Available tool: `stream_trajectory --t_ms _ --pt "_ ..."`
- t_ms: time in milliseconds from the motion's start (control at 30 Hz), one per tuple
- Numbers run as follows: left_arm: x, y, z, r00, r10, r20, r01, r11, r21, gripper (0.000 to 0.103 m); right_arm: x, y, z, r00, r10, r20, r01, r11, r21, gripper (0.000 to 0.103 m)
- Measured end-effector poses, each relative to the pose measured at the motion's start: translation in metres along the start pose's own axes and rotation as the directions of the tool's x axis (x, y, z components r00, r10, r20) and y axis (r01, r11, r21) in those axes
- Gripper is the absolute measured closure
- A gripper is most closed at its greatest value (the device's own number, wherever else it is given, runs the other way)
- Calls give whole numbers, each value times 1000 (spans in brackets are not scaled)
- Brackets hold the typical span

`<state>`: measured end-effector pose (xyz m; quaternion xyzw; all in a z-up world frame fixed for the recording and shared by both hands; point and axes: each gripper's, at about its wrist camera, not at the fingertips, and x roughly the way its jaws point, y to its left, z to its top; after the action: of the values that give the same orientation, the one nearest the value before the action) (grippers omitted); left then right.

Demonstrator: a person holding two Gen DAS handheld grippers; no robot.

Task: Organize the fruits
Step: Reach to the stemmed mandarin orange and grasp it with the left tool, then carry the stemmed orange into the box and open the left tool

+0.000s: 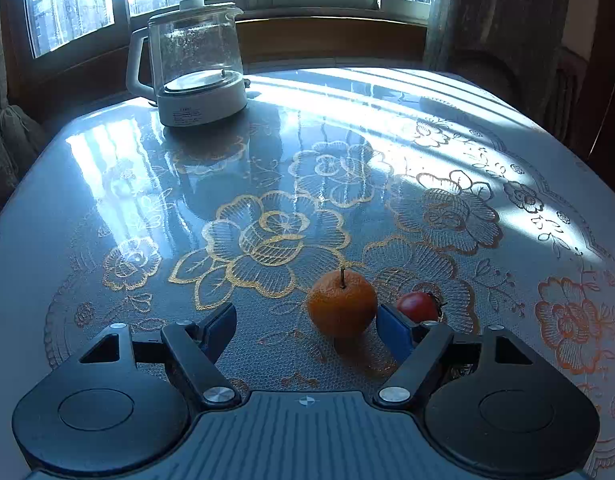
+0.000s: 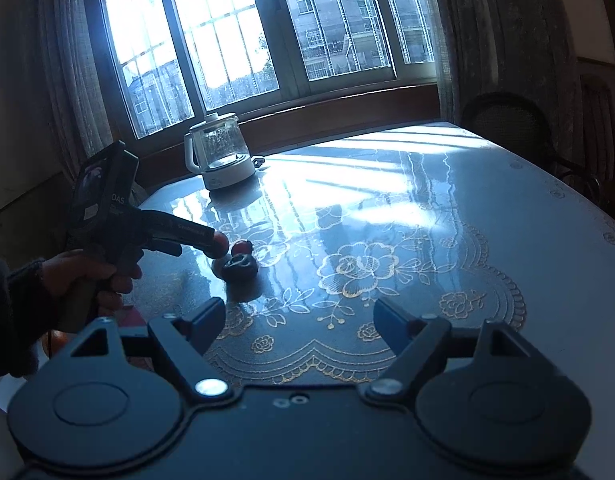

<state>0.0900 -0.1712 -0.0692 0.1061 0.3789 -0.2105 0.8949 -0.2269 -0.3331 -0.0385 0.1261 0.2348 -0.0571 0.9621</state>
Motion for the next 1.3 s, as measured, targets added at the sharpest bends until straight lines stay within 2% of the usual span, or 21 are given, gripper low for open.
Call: stream_trajectory --t_ms 67,167,333,367,400,467,633,733,1067,1300 --pt "2 -3 1 1000 12 10 -12 1000 23 14 0 -1 0 1000 2 2 -2 1000 3 22" --pt "3 -6 4 1000 -6 19 5 999 34 14 1 -3 0 1000 4 4 -4 1000 14 22" --pt "12 -2 9 1000 -5 5 5 1000 -1 14 1 -7 -2 1000 1 -1 -1 1000 24 22" --pt "14 -1 9 1000 -8 2 8 1000 -6 22 1 -7 -2 1000 -2 0 2 1000 27 22" --pt "15 -1 9 1000 -11 -6 11 1000 -8 36 1 -8 -2 1000 -5 1 4 1000 31 22" --pt "21 2 9 998 -48 -41 47 998 -41 53 1 -11 -3 1000 -9 3 9 999 39 22" --pt "20 -2 5 998 -42 -37 41 999 -18 56 4 -14 -1 1000 -16 6 15 998 54 22" --pt "20 1 7 998 -58 -35 57 998 -36 62 6 -14 -1 1000 -16 5 15 999 52 22" --pt "18 8 7 998 -55 -19 54 996 -70 63 12 -18 0 1000 -11 1 11 998 55 22" --pt "-1 15 8 998 -57 16 58 994 -88 63 16 -14 3 1000 -4 1 4 999 48 22"
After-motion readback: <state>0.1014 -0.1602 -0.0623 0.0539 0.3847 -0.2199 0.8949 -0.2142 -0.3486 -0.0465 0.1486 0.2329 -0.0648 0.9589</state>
